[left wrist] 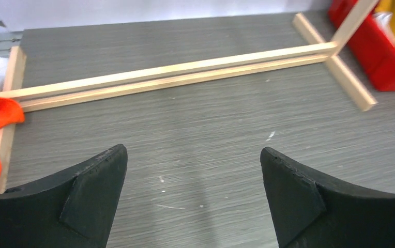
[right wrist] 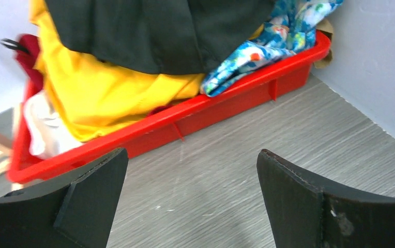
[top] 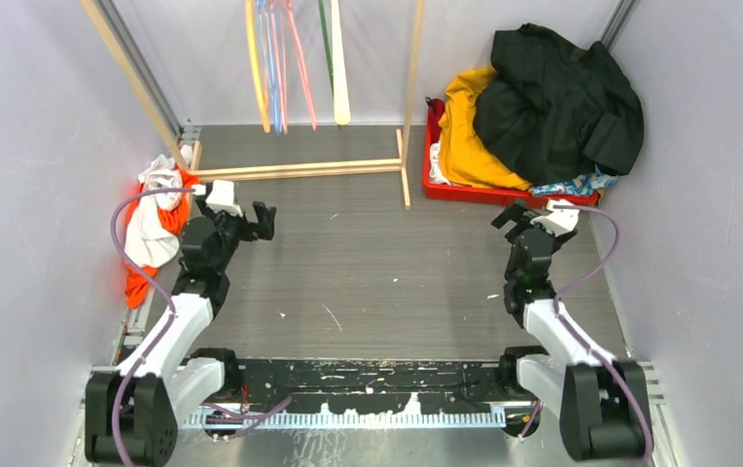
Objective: Place the skirt on the hanger
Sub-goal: Pick up the skirt from the bin.
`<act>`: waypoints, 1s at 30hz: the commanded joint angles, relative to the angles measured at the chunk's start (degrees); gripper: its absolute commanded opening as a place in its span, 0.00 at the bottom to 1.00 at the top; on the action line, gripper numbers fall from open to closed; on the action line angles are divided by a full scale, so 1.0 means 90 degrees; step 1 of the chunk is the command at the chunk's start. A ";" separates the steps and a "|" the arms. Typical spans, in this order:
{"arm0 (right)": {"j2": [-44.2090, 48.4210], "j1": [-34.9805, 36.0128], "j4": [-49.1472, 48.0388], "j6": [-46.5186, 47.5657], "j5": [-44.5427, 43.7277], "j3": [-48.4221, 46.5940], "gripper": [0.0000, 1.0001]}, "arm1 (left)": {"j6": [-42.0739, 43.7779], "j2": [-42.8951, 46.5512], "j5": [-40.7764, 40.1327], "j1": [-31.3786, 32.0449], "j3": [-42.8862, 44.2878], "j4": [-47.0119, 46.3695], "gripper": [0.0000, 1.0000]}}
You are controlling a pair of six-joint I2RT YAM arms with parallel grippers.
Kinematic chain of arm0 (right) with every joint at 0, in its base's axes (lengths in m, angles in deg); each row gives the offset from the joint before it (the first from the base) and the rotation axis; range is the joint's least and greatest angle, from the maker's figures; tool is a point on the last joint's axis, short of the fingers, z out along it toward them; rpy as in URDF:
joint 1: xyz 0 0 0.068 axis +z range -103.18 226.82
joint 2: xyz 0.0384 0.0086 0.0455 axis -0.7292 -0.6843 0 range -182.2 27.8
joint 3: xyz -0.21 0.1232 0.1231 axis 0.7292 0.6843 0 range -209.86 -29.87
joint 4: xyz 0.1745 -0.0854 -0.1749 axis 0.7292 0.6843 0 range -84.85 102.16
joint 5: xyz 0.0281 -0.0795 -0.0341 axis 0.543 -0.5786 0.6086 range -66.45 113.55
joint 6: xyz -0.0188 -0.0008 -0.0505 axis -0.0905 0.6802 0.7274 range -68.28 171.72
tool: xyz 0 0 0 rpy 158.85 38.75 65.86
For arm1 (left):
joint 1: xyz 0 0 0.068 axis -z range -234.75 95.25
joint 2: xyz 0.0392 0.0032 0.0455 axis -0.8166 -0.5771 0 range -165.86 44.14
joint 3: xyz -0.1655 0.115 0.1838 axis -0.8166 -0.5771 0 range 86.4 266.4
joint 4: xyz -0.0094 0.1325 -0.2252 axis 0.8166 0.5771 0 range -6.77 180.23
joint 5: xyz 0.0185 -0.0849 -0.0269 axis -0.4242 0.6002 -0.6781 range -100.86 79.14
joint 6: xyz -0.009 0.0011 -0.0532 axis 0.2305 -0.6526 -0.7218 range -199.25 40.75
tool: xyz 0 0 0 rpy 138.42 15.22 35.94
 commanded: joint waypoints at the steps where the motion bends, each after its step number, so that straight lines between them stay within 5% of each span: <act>1: 0.1351 0.0024 0.1869 -0.0895 0.0353 -0.0548 1.00 | -0.0504 0.0879 0.0436 0.0106 0.0623 0.1539 0.99; 4: 0.2273 0.0029 0.3592 -0.2205 -0.0045 -0.1220 1.00 | -0.1499 0.1369 -0.0216 0.0107 0.1010 0.2289 0.99; 7: 0.2629 0.0028 0.4545 -0.2532 0.0706 -0.2161 1.00 | -0.2525 0.1574 -0.0715 0.0107 0.1690 0.3267 1.00; 11: 0.2707 0.0023 0.4109 -0.2145 0.3047 -0.2605 1.00 | -0.2906 0.1462 -0.0089 0.0106 0.2592 0.4233 0.99; 15: 0.2520 0.0022 0.4765 -0.2867 0.2355 -0.3001 1.00 | -0.3151 0.1319 0.0679 0.0106 0.2634 0.3990 0.99; 19: 0.1290 0.0022 0.6024 -0.2375 0.2442 -0.4488 1.00 | -0.3488 0.0621 0.1092 0.0087 0.2936 0.4288 0.99; 30: -0.2687 -0.0422 0.8131 -0.1715 0.0202 -0.9331 0.93 | -0.3386 -0.1150 0.1288 -0.0119 0.3496 0.4363 0.99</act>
